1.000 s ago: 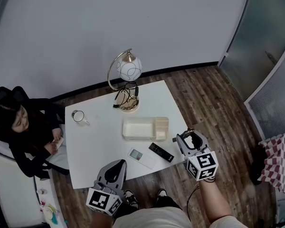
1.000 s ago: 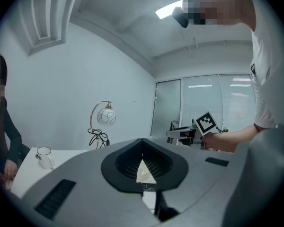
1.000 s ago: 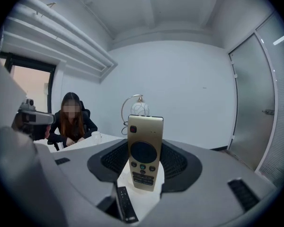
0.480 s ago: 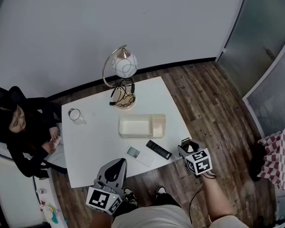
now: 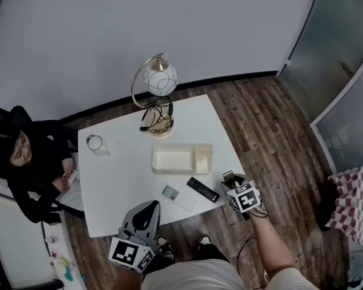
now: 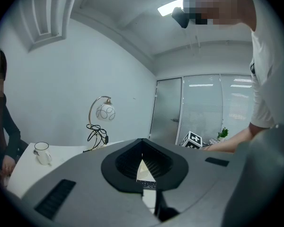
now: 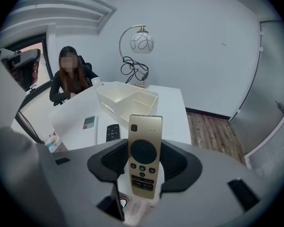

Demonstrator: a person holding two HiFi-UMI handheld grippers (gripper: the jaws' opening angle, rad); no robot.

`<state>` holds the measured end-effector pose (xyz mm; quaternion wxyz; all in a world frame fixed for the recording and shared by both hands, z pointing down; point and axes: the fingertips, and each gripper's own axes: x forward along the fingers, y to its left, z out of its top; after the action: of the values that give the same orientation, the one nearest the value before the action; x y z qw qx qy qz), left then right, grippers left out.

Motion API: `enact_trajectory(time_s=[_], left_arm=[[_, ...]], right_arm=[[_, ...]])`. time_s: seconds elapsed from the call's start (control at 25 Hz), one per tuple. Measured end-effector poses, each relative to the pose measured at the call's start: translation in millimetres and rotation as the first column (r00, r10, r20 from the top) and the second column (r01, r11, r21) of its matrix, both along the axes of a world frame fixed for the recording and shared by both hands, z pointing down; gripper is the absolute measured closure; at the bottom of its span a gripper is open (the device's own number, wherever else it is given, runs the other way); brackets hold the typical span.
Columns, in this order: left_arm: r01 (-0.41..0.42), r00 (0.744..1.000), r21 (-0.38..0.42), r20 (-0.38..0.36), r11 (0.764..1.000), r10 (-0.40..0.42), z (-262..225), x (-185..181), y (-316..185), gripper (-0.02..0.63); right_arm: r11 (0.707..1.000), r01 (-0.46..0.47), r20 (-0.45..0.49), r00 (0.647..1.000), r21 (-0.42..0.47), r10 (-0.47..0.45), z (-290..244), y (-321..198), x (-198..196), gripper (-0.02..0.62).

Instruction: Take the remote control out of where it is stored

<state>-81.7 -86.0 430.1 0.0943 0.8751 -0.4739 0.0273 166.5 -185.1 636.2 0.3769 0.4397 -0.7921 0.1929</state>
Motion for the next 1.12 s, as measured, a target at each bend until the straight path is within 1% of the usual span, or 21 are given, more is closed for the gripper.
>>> enact_trajectory(time_s=[0.28, 0.4, 0.52, 0.72, 1.12], left_arm=[[0.009, 1.000, -0.009, 0.005, 1.000, -0.009, 2, -3, 0, 0.600], [0.018, 1.000, -0.015, 0.007, 1.000, -0.018, 4, -7, 0, 0.600], [0.024, 1.000, -0.017, 0.007, 1.000, -0.024, 6, -9, -1, 0.600], [0.024, 1.000, -0.024, 0.009, 0.999, -0.024, 9, -10, -2, 0.600], [0.034, 0.999, -0.037, 0.020, 0.999, -0.033, 14, -17, -7, 0.600]], right_arm=[[0.999, 0.033, -0.040, 0.999, -0.026, -0.034, 13, -20, -16, 0.388], [0.999, 0.041, -0.054, 0.998, -0.024, -0.042, 21, -28, -17, 0.388], [0.999, 0.029, -0.071, 0.997, -0.040, -0.032, 33, -30, -13, 0.388], [0.996, -0.026, -0.087, 0.996, -0.083, 0.019, 53, -38, -2, 0.399], [0.995, 0.001, -0.126, 0.992, -0.101, -0.014, 80, -34, -9, 0.408]])
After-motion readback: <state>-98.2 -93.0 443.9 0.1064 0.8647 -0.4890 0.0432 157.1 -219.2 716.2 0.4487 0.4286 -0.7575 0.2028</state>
